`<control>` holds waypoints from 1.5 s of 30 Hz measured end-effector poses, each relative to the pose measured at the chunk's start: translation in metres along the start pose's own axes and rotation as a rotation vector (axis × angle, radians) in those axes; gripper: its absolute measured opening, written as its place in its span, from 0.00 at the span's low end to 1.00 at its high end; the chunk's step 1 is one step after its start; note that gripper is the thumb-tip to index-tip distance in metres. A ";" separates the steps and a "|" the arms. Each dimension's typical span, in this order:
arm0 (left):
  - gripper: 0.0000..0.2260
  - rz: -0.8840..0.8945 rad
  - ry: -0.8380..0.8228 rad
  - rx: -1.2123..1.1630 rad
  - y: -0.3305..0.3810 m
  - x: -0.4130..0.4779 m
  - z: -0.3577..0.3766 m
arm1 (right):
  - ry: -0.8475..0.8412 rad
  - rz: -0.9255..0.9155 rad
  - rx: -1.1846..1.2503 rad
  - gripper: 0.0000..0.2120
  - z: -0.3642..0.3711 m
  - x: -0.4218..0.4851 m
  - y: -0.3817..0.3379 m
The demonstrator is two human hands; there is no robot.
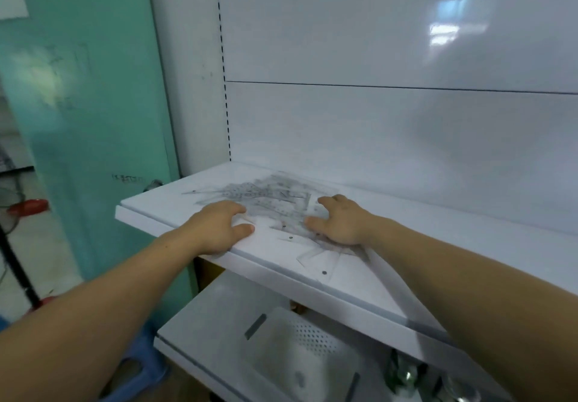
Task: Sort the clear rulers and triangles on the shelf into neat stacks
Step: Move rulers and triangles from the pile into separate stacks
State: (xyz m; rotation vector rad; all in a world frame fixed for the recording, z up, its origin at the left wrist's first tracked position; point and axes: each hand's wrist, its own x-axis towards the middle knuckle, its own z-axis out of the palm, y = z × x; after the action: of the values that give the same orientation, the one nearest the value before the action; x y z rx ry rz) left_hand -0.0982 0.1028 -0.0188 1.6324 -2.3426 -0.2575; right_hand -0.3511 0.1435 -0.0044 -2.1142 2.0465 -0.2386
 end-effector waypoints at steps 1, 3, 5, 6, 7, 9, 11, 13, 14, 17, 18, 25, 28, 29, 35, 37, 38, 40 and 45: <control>0.26 0.014 0.004 0.000 -0.006 0.012 0.000 | -0.005 0.003 -0.001 0.39 0.000 0.013 -0.001; 0.27 0.027 0.007 -0.003 -0.016 0.036 0.000 | -0.015 0.007 -0.006 0.40 0.002 0.040 -0.002; 0.30 0.023 -0.009 -0.003 -0.020 0.059 -0.001 | -0.035 -0.002 0.002 0.42 0.004 0.068 -0.002; 0.32 0.020 -0.031 0.009 -0.022 0.071 -0.001 | -0.048 -0.017 0.008 0.43 0.004 0.083 -0.003; 0.34 0.025 -0.060 0.029 -0.025 0.081 -0.002 | -0.060 -0.032 0.018 0.43 0.004 0.096 -0.005; 0.35 0.051 -0.105 0.061 -0.033 0.100 -0.002 | -0.082 -0.066 0.021 0.42 0.005 0.121 -0.010; 0.33 0.105 -0.095 0.046 -0.043 0.113 -0.005 | -0.079 -0.113 0.009 0.36 0.006 0.141 -0.017; 0.31 0.153 -0.060 0.031 -0.050 0.122 -0.010 | -0.026 -0.155 0.015 0.28 0.006 0.153 -0.025; 0.28 0.178 -0.040 0.021 -0.053 0.126 -0.011 | 0.004 -0.168 0.027 0.24 0.005 0.156 -0.028; 0.21 0.221 0.002 -0.052 -0.062 0.138 -0.013 | 0.063 -0.209 -0.001 0.16 0.004 0.157 -0.037; 0.21 0.227 0.001 -0.089 -0.065 0.141 -0.012 | 0.074 -0.210 -0.030 0.16 0.003 0.155 -0.040; 0.33 0.274 -0.031 -0.462 -0.074 0.146 -0.004 | 0.216 -0.033 -0.044 0.12 0.002 0.123 -0.063; 0.34 0.306 -0.020 -0.439 -0.076 0.145 -0.002 | 0.298 0.082 -0.048 0.11 0.008 0.104 -0.071; 0.33 0.311 -0.016 -0.444 -0.076 0.144 -0.003 | 0.333 0.130 -0.030 0.10 0.011 0.098 -0.073; 0.30 0.317 0.019 -0.615 -0.080 0.137 -0.007 | 0.605 0.316 0.127 0.12 0.020 0.065 -0.092; 0.29 0.322 0.007 -0.664 -0.080 0.136 -0.008 | 0.680 0.342 0.248 0.11 0.019 0.059 -0.100; 0.29 0.327 0.007 -0.659 -0.080 0.136 -0.008 | 0.685 0.352 0.301 0.10 0.018 0.058 -0.102; 0.29 0.337 0.019 -0.610 -0.079 0.135 -0.008 | 0.590 0.390 0.277 0.13 0.017 0.057 -0.103; 0.33 0.342 -0.013 -0.493 -0.079 0.133 -0.007 | 0.340 0.453 0.229 0.27 0.019 0.051 -0.104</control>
State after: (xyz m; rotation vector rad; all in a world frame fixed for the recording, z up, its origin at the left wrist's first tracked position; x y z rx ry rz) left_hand -0.0690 -0.0491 -0.0200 0.9896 -2.2748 -0.7036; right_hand -0.2443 0.0958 0.0021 -1.5076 2.4751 -0.7592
